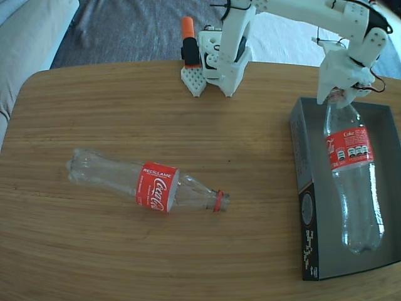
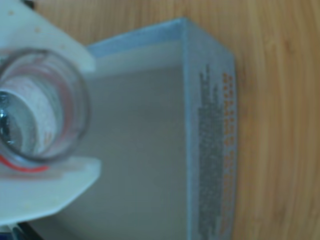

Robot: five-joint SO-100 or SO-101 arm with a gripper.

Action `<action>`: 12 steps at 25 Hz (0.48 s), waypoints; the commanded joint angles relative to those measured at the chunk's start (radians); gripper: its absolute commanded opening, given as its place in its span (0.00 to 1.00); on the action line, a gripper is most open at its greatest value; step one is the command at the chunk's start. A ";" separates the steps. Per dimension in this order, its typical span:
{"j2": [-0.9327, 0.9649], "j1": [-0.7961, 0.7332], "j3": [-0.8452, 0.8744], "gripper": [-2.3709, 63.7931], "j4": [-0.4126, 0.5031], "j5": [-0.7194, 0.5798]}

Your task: Grasp the bottles and put them in the box.

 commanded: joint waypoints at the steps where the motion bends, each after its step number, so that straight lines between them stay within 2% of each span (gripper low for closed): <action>1: 0.014 -0.002 -0.084 0.03 0.060 0.003; 9: 0.014 -0.003 -0.118 0.03 0.063 0.094; 12: 0.014 -0.015 -0.126 0.03 0.067 0.169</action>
